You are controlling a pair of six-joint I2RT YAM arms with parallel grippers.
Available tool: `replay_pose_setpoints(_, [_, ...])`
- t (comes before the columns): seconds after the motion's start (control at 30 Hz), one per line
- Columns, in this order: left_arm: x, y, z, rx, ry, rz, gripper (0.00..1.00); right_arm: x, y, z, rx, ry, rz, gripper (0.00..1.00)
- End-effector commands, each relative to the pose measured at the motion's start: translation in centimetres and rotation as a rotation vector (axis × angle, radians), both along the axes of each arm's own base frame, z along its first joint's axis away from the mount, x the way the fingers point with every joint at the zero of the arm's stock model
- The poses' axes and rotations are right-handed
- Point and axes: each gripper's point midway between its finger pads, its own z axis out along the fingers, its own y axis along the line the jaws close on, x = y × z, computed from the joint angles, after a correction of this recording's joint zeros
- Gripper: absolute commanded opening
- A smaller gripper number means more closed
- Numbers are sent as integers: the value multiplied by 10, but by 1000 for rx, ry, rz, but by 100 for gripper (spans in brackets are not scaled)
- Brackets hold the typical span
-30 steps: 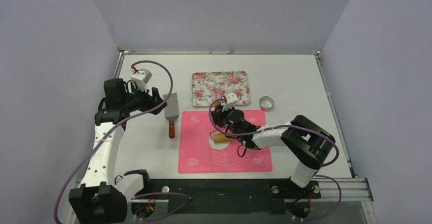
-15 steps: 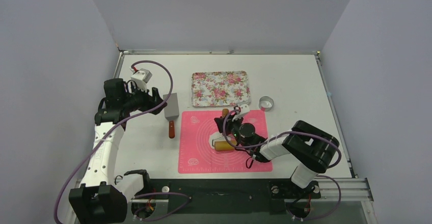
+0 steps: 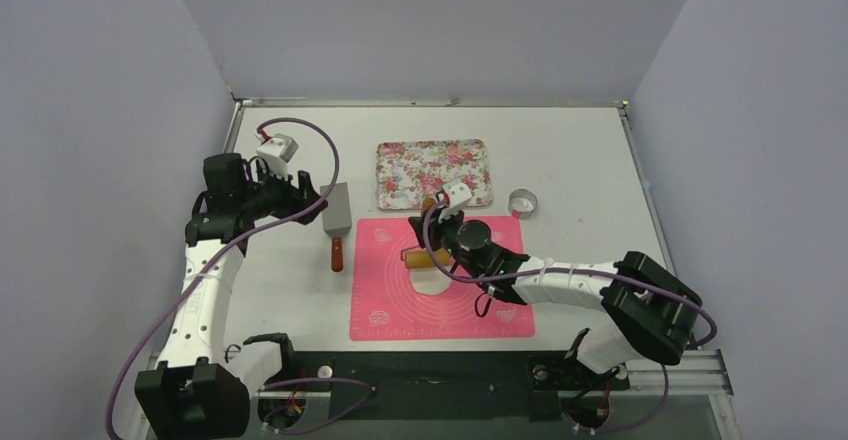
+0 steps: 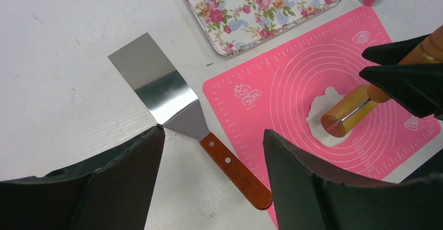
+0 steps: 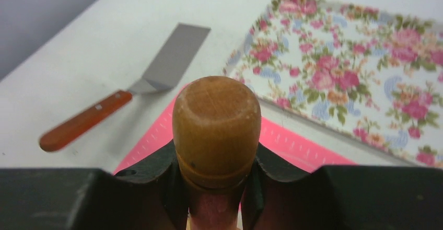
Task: Roll out the dumpling wrappers from the dough
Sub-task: Flatten out the dough on the work surface.
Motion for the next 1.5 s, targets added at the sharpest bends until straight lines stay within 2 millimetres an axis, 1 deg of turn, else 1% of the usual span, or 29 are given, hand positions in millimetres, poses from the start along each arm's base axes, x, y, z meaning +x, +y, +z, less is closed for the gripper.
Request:
replay_pose_setpoints(0.0, [8,3,22,14,-75,-2,68,16,22,56,52,-116,42,0])
replay_pose_setpoints(0.03, [8,2,22,14,-73,-2,68,17,25,56,56,-118,49,0])
replay_pose_setpoints(0.07, [8,2,22,16,-73,-3,68,20,29,47,42,-108,49,0])
replay_pose_setpoints(0.1, [8,2,22,16,-73,-3,68,22,31,45,47,-108,53,0])
replay_pose_setpoints(0.17, [8,3,22,16,-73,-3,68,29,35,19,18,-72,53,0])
replay_pose_setpoints(0.2, [8,3,22,17,-73,-4,68,33,35,15,15,-66,48,0])
replay_pose_setpoints(0.23, [8,3,22,17,-74,-4,68,34,36,3,-1,-49,53,0])
replay_pose_setpoints(0.27, [8,2,22,16,-72,-4,68,35,37,-2,-11,-44,53,0])
replay_pose_setpoints(0.33, [9,3,21,17,-71,-5,68,37,34,-21,-59,-26,45,0])
replay_pose_setpoints(0.37, [9,2,21,16,-70,-5,68,37,30,-34,-95,-15,41,0])
replay_pose_setpoints(0.4, [9,2,20,15,-69,-6,68,38,27,-40,-114,-9,27,0])
replay_pose_setpoints(0.43, [9,2,19,14,-67,-4,68,36,23,-52,-143,5,24,0])
replay_pose_setpoints(0.5, [10,2,19,13,-68,-5,68,28,15,-66,-174,25,14,0])
replay_pose_setpoints(0.57, [10,2,19,15,-68,-5,68,12,14,-73,-179,35,23,0])
replay_pose_setpoints(0.6, [9,2,19,15,-66,-5,68,9,12,-75,-182,38,11,0])
replay_pose_setpoints(0.63, [9,2,18,14,-66,-7,68,-1,12,-80,-197,43,24,0])
replay_pose_setpoints(0.7, [10,2,18,13,-66,-8,68,-11,10,-89,-215,56,28,0])
replay_pose_setpoints(0.83, [10,1,19,9,-67,-9,68,-23,8,-98,-220,84,32,0])
replay_pose_setpoints(1.03, [9,1,19,9,-67,-11,68,-28,-1,-103,-243,93,10,0])
replay_pose_setpoints(1.1, [8,0,17,5,-63,-14,68,-25,-1,-101,-249,87,0,0])
replay_pose_setpoints(1.17, [7,-2,12,-7,-53,-21,68,-14,1,-95,-267,64,-11,0])
replay_pose_setpoints(1.2, [6,-5,10,-13,-49,-39,68,-4,5,-85,-247,51,-21,0])
replay_pose_setpoints(1.27, [-2,-13,1,-20,-26,-99,68,6,11,-66,-196,28,-14,0])
replay_pose_setpoints(1.3, [-6,-16,-5,-19,-9,-127,68,8,14,-60,-184,19,-4,0])
replay_pose_setpoints(1.33, [-14,-23,-14,-8,4,-187,68,11,18,-45,-161,-1,-4,0])
replay_pose_setpoints(1.37, [-18,-26,-20,1,12,-218,68,11,19,-41,-165,-10,4,0])
replay_pose_setpoints(1.4, [-25,-33,-29,28,16,-283,68,14,21,-29,-148,-27,3,0])
replay_pose_setpoints(1.43, [-28,-35,-36,43,27,-308,68,17,24,-22,-145,-37,5,0])
replay_pose_setpoints(1.47, [-37,-44,-46,81,32,-378,68,22,23,-18,-141,-41,1,0])
